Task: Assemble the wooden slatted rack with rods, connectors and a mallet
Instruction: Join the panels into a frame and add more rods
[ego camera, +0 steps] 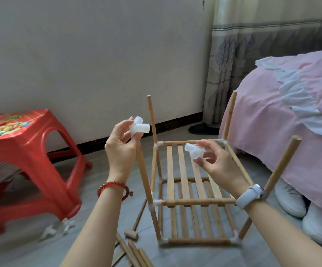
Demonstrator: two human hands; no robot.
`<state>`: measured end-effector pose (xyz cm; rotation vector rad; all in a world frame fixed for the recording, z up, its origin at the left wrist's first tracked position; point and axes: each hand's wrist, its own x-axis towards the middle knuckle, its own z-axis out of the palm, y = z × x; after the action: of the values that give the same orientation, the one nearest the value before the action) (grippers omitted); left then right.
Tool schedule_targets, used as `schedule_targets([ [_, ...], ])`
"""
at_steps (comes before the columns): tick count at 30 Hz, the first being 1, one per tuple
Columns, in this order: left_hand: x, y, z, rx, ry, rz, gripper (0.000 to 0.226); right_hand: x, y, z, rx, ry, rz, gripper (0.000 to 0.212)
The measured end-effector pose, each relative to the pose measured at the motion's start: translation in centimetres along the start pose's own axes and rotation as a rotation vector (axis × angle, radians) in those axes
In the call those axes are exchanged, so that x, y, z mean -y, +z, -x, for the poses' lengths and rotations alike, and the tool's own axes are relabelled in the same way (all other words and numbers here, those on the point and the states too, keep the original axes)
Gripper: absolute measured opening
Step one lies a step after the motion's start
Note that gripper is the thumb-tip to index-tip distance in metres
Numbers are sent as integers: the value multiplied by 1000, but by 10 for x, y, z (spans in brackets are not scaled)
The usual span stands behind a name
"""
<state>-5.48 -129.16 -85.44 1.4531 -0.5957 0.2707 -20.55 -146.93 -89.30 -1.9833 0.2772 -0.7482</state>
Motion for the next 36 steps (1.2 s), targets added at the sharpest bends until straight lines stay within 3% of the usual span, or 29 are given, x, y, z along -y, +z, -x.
schedule_targets([
  [8, 8, -7, 3, 1, 18, 2, 27, -6, 8, -9, -28, -18, 12, 33],
  [14, 25, -11, 7, -2, 64, -57, 35, 1, 5, -15, -173, -80, -8, 31],
  [19, 28, -2, 6, -57, 116, -171, 35, 6, -54, -24, -466, -248, 316, 35],
  [23, 27, 4, 13, -136, 156, -377, 35, -1, -108, -17, -563, -280, 584, 41],
  [29, 16, 13, 15, -96, 192, -603, 41, -6, -157, 5, -556, -112, 526, 40],
  [33, 14, 25, 12, -23, 390, -710, 46, -6, -162, 9, -510, -145, 532, 38],
  [36, 15, 29, 14, -28, 405, -736, 43, -7, -163, 7, -472, -226, 612, 37],
])
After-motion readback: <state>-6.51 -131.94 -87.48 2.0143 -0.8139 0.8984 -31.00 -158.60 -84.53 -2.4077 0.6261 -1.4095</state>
